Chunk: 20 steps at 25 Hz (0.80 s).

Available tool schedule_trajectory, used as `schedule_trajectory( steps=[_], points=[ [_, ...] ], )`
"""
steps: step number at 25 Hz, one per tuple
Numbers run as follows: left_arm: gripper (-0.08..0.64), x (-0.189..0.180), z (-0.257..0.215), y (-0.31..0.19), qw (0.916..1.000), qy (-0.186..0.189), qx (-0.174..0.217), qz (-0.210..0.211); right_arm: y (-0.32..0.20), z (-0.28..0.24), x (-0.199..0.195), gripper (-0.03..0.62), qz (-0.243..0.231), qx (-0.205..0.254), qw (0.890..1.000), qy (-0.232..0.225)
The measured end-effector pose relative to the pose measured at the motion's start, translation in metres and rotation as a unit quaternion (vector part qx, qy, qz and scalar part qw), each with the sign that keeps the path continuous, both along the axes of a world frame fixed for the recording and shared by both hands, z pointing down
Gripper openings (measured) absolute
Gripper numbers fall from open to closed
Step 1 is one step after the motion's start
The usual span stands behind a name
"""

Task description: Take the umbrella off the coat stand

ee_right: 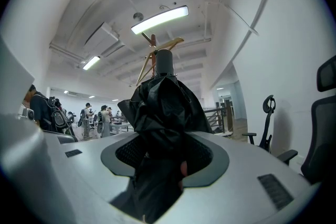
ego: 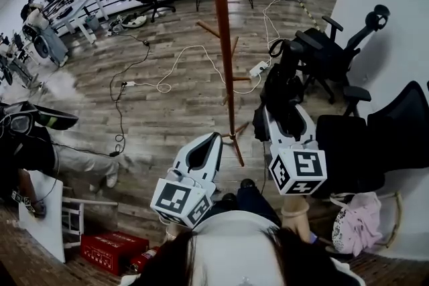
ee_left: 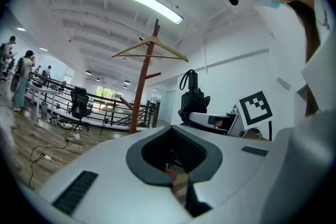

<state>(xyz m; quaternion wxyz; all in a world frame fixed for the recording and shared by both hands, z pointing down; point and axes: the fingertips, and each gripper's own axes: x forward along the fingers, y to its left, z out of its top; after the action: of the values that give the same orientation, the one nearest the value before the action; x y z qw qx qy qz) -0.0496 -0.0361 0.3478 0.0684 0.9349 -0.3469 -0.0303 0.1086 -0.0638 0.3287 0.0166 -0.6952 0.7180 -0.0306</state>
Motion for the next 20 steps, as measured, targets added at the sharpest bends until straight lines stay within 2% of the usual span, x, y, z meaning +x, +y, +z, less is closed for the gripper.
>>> schedule_trajectory(
  steps=[20],
  points=[
    [0.009, 0.0051, -0.0034, 0.0033, 1.0000, 0.004, 0.006, 0.004, 0.0069, -0.0046, 0.0056, 0.229, 0.004, 0.007, 1.000, 0.004]
  ],
)
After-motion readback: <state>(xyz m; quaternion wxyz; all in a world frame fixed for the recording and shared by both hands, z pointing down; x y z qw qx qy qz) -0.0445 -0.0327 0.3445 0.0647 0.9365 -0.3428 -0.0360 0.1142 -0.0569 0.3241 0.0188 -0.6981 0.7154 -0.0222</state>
